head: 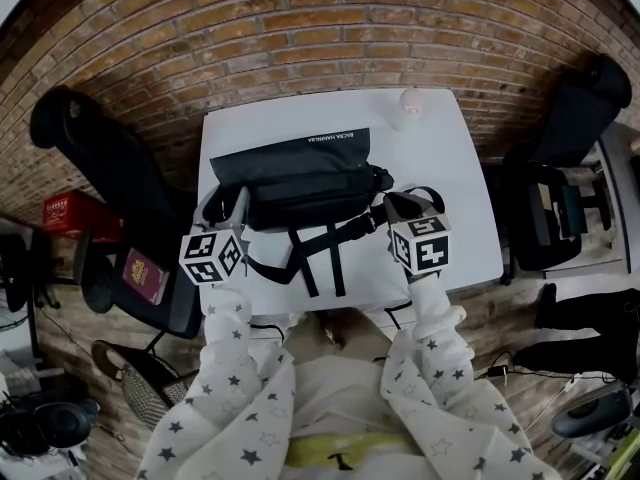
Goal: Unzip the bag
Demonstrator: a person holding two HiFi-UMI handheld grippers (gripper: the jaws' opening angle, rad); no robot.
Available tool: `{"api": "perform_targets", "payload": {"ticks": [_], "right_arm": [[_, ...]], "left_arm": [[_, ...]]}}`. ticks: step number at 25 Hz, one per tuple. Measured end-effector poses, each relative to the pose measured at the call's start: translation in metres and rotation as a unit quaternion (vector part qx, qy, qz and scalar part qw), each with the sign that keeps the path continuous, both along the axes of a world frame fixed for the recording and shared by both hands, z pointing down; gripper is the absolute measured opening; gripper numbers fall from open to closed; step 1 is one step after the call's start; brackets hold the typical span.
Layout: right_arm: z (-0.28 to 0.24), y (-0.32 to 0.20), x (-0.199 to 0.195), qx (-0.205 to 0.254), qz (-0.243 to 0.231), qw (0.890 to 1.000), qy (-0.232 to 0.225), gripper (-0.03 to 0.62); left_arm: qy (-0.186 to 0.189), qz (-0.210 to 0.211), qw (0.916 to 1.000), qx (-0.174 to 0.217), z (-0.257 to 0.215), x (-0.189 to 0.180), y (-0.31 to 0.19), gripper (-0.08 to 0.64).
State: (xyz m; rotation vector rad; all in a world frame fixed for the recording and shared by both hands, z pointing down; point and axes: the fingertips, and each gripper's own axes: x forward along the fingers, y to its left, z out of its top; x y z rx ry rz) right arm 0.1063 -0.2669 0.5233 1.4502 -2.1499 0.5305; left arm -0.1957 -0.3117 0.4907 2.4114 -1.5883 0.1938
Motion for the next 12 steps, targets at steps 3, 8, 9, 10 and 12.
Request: {"api": "perform_targets", "payload": {"ticks": [3,8,9,10,12], "right_arm": [[0.001,-0.001,-0.004,-0.001,-0.005,1.0,-0.001,0.017],[0.008,0.007,-0.008,-0.015,-0.035,0.999,-0.034,0.021],[0.006,0.007,-0.008,-0.009,-0.033,0.998,-0.049,0.031],[0.002,0.008,-0.007,-0.001,-0.034,0.998,-0.061,0.069],[-0.007,0.008,-0.005,0.02,-0.043,0.997,-0.068,0.121]], "left_arm": [[0.0,-0.004,1.0,-0.001,-0.001,-0.003,-0.002,0.186],[0.022,-0.008,0.9996,-0.014,0.003,-0.005,0.004,0.204],[0.019,-0.009,0.9997,-0.013,0.002,-0.004,0.006,0.209],[0.015,-0.011,0.9998,-0.012,-0.001,-0.002,0.009,0.209],[0.01,-0.014,0.9998,-0.008,-0.006,0.002,0.017,0.209]]}}
